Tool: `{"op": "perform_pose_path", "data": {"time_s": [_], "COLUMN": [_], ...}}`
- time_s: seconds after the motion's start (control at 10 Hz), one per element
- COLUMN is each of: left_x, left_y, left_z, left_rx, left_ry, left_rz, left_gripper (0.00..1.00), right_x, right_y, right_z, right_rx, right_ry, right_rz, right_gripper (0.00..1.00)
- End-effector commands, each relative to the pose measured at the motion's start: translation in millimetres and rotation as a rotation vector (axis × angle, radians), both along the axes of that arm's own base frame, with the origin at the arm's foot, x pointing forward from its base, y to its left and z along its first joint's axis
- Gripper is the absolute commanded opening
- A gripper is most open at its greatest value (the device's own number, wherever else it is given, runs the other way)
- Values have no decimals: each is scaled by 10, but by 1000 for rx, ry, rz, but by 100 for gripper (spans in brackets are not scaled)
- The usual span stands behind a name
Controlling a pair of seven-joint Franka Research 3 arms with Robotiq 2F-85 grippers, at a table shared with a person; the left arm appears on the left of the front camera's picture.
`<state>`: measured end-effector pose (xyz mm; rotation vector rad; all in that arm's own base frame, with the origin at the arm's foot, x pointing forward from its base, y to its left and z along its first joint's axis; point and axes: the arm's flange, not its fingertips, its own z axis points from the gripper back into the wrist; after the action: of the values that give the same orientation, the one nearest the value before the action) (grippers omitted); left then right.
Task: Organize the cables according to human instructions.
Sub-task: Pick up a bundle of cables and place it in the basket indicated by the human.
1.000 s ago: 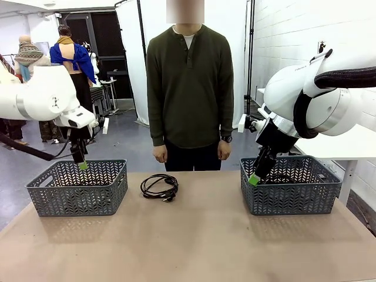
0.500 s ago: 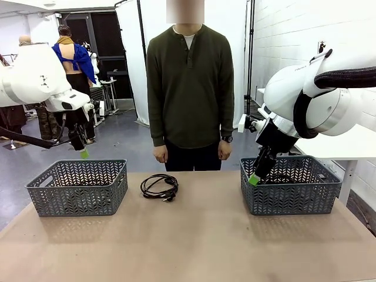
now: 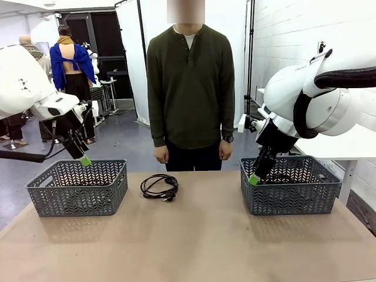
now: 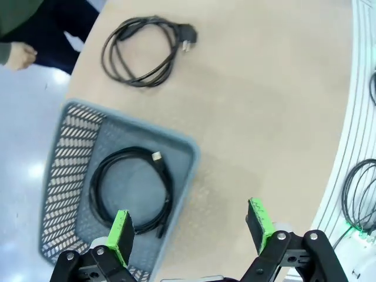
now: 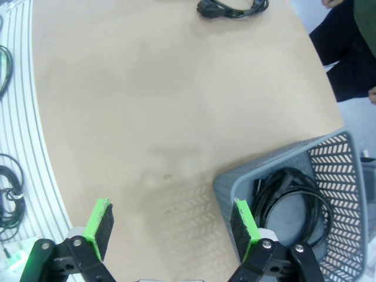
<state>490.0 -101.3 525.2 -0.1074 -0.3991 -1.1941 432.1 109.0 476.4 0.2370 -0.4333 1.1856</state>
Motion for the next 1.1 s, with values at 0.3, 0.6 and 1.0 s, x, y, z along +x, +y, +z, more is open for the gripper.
{"op": "perform_pose_path", "data": {"time_s": [0.3, 0.6, 1.0], "left_x": [-364, -341, -341], "left_y": [-159, -225, -225], "left_z": [-374, -353, -353], "left_rx": [-51, -31, -31], "left_ry": [36, 47, 47], "left_rz": [-133, -105, -105], "left_gripper": [100, 100, 100], "right_x": [38, 38, 38], "right_y": [5, 5, 5], "right_z": [17, 17, 17], "right_rx": [-13, -13, -13], "right_ry": [3, 3, 3], "right_rz": [-2, -2, -2], "right_gripper": [100, 100, 100]}}
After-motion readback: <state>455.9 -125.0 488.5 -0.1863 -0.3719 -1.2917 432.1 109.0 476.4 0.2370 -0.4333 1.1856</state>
